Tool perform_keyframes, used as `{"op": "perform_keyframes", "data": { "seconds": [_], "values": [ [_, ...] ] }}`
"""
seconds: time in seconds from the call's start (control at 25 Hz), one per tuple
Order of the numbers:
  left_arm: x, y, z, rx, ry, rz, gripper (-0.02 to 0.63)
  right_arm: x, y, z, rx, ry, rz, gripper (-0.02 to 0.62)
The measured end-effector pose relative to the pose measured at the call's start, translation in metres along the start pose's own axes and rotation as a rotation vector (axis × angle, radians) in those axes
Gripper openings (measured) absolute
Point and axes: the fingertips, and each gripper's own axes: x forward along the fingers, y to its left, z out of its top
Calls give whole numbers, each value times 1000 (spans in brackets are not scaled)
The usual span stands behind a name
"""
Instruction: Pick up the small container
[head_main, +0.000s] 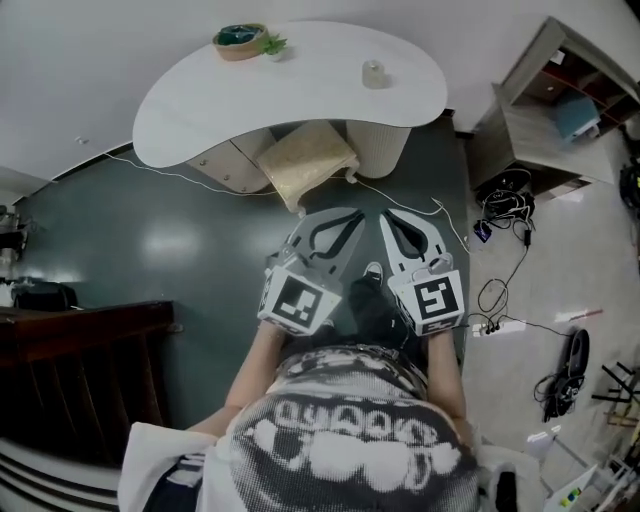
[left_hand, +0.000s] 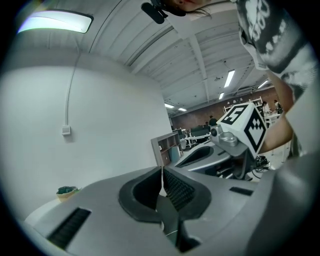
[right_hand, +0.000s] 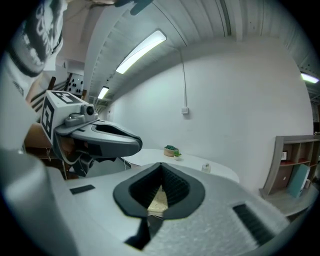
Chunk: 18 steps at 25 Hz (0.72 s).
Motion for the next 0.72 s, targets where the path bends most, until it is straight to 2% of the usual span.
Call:
{"op": "perform_keyframes", "data": {
  "seconds": [0.4, 0.72],
  "values": [
    [71, 18, 4, 10, 20, 37, 11, 35, -64, 10, -6, -15, 78, 0],
    [90, 34, -2, -1, 42, 69, 11, 53, -83, 17, -63, -48, 98, 0]
  ]
}}
